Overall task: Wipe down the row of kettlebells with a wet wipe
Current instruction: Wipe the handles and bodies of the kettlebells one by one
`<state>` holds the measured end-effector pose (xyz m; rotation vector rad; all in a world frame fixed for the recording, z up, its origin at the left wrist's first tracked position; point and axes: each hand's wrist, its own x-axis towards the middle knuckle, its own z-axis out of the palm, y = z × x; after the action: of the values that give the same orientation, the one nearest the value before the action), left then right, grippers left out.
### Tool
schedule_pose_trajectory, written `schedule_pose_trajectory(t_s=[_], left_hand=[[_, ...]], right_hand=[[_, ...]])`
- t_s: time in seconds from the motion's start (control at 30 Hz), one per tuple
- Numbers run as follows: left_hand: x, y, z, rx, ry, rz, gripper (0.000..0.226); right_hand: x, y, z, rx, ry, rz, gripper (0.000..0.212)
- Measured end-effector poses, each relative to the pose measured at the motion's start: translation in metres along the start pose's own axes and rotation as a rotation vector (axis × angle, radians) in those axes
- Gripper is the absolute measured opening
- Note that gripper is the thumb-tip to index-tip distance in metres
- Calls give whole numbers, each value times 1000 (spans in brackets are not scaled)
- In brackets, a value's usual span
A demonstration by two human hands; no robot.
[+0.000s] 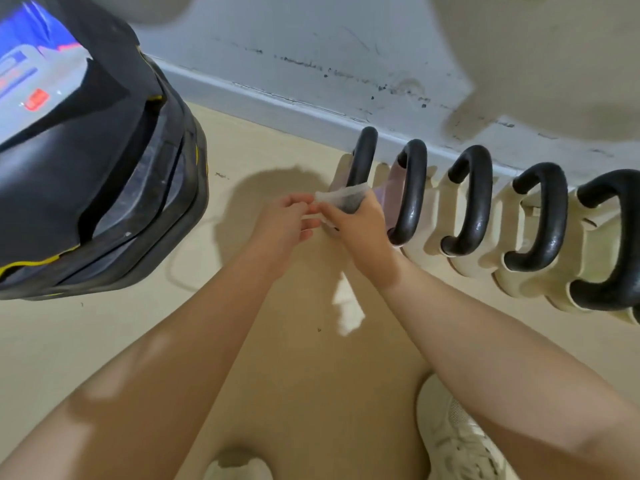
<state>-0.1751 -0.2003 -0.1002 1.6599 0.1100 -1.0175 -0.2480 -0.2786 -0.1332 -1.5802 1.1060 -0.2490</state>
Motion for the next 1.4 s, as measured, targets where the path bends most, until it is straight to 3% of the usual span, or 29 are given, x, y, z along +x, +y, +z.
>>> schedule_pose_trajectory(t_s=[0.07,0.17,0.23,0.3,0.4,0.5,0.6,0.67,0.77,0.83,1.0,1.03,1.13,1.3,1.4], left_hand=[[1,-2,-3,40,59,21,22],[2,1,-5,141,159,90,22],[0,6,-1,192,160,159,23],[-2,11,9,234,132,240,23],[-8,16,26,288,87,352,29],[-15,14,44,345,49,442,28],[-20,6,63,390,-61,454,20],[-20,3,74,461,-130,428,17],[-17,1,84,657,-206,409,16],[-16,1,86,738,-238,419,6],[-11,-4,89,770,-181,414,20],[-10,-3,90,773,-169,408,20],[-5,1,91,768,-163,385,20],[-7,3,99,775,-192,373,23],[-2,3,100,770,-174,344,36]], right_hand=[[-5,2,4,-45,19,-69,29],[-7,2,-7,-183,-102,-89,27],[-8,-16,-27,-89,-186,-49,6],[-14,-37,-54,49,-176,-3,17],[-21,-54,-98,159,-65,-90,24],[-8,-49,-130,-73,115,-206,28],[9,-44,-145,-274,146,-321,27],[18,-40,-145,-570,-6,-464,40],[23,-21,-141,-1197,-371,-797,64],[27,-22,-145,-1455,-465,-940,70],[55,-40,-147,-1503,-307,-737,57],[56,-38,-141,-1511,-335,-758,52],[62,-26,-130,-1489,-475,-1093,32],[86,-41,-135,-1515,-296,-871,39],[83,-29,-126,-1565,-423,-1083,18]])
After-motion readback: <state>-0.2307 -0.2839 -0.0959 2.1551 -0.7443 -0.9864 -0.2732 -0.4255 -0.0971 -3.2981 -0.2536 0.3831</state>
